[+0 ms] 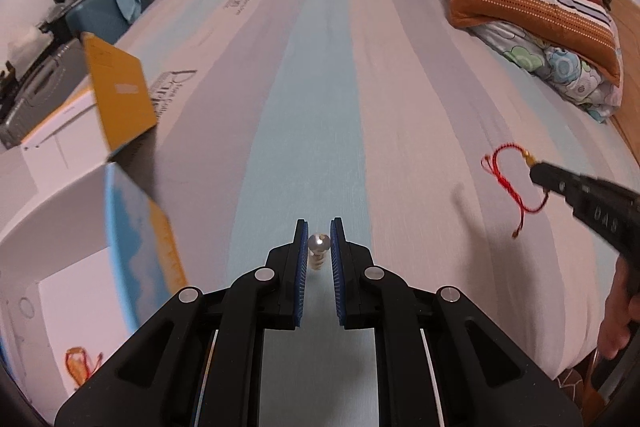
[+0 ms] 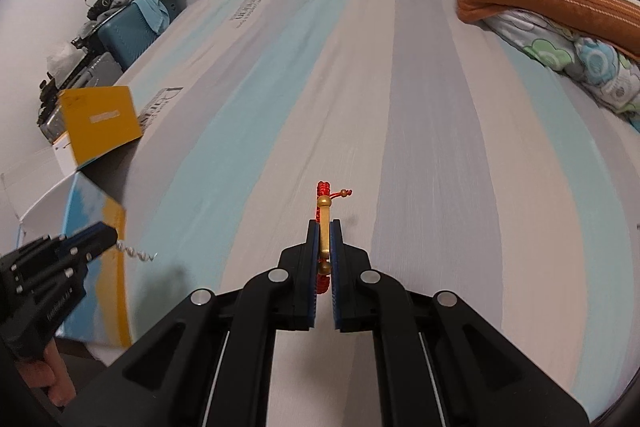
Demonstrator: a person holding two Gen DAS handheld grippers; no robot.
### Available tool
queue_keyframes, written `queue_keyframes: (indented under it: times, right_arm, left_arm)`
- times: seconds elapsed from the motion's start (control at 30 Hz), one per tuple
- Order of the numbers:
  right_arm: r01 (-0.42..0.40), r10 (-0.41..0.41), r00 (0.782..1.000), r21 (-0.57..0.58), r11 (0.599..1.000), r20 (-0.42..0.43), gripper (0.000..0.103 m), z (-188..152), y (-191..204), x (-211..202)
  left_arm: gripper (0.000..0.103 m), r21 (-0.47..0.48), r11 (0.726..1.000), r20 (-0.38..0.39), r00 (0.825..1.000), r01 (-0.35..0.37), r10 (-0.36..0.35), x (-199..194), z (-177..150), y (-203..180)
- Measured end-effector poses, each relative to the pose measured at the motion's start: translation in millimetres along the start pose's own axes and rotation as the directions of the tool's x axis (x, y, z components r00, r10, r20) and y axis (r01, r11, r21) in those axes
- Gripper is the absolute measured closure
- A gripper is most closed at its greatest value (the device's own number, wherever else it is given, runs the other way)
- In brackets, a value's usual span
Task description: Organize jewelry
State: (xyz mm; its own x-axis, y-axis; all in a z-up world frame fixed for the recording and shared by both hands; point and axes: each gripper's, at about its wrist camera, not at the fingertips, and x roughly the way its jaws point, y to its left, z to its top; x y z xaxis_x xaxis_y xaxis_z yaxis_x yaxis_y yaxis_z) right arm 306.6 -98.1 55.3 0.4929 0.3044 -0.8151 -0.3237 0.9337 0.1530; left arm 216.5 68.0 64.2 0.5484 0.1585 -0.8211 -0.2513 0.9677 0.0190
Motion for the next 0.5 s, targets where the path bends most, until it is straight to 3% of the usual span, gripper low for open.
queue_keyframes:
  times: [0.17,0.5]
  right_arm:
    - [-0.005,0.005,1.000,-0.001,1.000,0.026,0.099,-24,12,-27]
    - [-0.033,0.034,0.998,-0.014,0.999,0.059,0.099,-50,55,-61]
  left_arm:
    - [0.091,-0.003,0.999,0.022,0.999,-0.044,0.044,-25,-9,7]
    - [0.092,-0.036,0.998,0.055,0.998,-0.043,0.044,-68,-23,41]
